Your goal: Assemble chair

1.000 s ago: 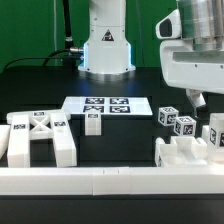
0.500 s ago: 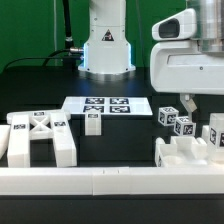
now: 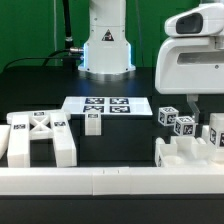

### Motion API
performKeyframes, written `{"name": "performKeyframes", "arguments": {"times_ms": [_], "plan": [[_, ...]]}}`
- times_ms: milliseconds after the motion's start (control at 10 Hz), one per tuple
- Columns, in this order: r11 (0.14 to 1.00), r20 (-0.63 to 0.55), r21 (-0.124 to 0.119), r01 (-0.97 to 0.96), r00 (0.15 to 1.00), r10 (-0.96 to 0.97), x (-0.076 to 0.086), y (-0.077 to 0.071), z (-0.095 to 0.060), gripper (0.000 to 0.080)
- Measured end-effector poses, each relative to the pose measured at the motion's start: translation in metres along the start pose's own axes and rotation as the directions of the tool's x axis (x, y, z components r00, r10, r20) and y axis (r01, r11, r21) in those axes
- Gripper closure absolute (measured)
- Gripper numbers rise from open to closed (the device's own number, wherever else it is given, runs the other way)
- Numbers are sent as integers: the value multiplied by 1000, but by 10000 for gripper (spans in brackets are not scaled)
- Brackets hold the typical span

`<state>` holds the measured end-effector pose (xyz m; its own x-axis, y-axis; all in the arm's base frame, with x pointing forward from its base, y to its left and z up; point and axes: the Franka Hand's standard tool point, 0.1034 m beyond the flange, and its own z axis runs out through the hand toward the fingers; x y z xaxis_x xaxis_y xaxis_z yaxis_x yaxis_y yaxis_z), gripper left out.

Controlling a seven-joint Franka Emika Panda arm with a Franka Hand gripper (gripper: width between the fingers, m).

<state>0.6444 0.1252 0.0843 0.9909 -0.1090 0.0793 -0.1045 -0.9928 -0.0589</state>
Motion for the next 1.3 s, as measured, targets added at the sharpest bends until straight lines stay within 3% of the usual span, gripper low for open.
{"name": "performKeyframes", "arguments": {"times_ms": [300, 500, 600, 1000, 1200, 1300], "plan": [[992, 3, -4, 127, 992, -127, 2, 10, 3, 151], [992, 3, -4, 126, 992, -126, 2, 11, 3, 424], [992, 3, -4, 126, 992, -126, 2, 11, 3, 514], [998, 4, -3, 64, 998, -64, 1, 11, 3, 514], [980, 14, 37, -194, 981, 194, 1, 11, 4, 514], [950, 17, 44, -308, 951, 307, 1, 10, 4, 514]]}}
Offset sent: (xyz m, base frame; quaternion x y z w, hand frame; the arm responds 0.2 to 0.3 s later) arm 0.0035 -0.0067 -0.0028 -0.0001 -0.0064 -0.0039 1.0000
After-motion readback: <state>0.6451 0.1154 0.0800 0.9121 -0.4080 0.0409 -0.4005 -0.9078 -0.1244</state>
